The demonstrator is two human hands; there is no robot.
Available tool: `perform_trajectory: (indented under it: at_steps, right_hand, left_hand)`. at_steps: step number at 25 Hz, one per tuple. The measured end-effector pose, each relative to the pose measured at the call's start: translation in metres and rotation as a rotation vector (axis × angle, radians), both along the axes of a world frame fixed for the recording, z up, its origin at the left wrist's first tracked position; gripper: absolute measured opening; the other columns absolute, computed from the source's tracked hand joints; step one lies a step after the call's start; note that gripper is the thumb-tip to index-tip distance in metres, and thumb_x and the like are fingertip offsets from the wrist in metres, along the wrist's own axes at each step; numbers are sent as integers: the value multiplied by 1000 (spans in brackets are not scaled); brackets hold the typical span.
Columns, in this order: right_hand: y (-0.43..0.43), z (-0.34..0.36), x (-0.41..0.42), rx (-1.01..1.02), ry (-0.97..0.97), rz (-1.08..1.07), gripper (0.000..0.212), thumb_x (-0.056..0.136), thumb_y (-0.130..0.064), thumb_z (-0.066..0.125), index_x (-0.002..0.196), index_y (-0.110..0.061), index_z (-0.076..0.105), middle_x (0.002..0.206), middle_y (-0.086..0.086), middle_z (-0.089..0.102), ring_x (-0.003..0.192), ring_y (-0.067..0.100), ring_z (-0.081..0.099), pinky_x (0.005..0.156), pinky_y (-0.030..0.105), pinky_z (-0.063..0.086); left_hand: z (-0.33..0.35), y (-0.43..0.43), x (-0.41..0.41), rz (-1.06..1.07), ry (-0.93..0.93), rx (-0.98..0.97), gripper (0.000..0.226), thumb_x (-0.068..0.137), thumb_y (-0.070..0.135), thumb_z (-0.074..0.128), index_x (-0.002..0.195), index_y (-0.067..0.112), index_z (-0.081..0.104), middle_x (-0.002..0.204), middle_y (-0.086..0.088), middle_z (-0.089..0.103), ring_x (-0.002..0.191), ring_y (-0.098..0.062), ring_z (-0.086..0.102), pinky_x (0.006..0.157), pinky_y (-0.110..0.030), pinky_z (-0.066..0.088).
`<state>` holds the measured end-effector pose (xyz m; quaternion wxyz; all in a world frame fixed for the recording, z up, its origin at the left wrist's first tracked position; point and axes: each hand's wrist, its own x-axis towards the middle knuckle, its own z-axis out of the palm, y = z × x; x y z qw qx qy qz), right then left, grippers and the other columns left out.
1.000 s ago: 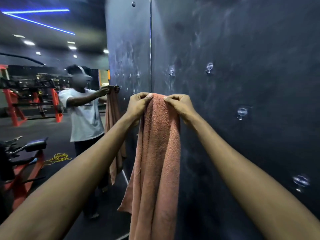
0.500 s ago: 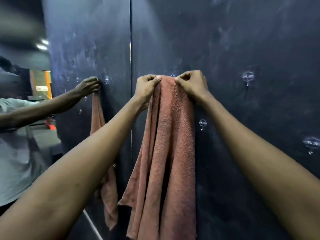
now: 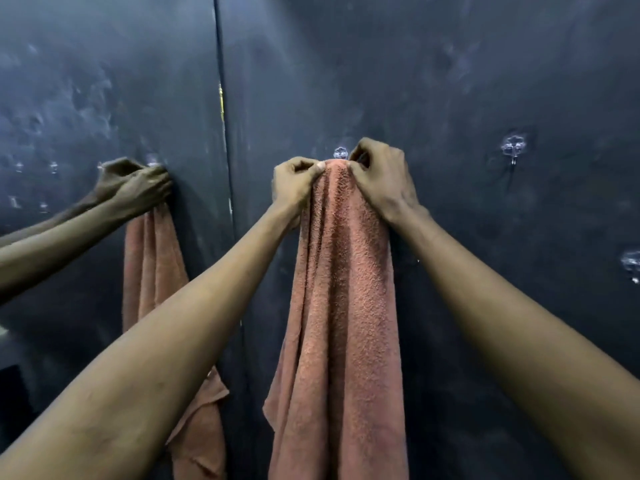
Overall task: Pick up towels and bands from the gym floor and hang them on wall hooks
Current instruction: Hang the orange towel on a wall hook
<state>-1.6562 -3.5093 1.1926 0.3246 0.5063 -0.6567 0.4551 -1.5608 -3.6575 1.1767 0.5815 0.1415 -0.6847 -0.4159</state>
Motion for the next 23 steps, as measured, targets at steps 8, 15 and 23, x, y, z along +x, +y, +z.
perform_trajectory:
  at_steps: [8,15,23]
  right_hand:
    - [-6,-32,29,-91,-165,-35,18,89,-25,61,93,-19,77,90,-3,76,85,10,68,81,28,51]
    - [-8,-33,36,-101,-242,-65,17,85,-32,69,97,-26,80,94,-6,77,91,3,69,73,8,42]
    - [19,-36,46,-35,-269,-94,24,92,-25,60,110,-24,76,111,-6,74,105,7,67,78,5,38]
  left_hand:
    - [-25,26,10,-75,15,-149,6,75,30,75,80,26,76,75,13,74,76,2,68,79,-24,54]
    - [-25,28,13,-92,-15,-143,8,77,25,75,84,23,79,72,16,72,71,9,64,68,-13,47]
    - [-32,34,25,-10,-40,-127,19,84,27,67,99,24,79,94,8,76,86,6,66,77,-7,44]
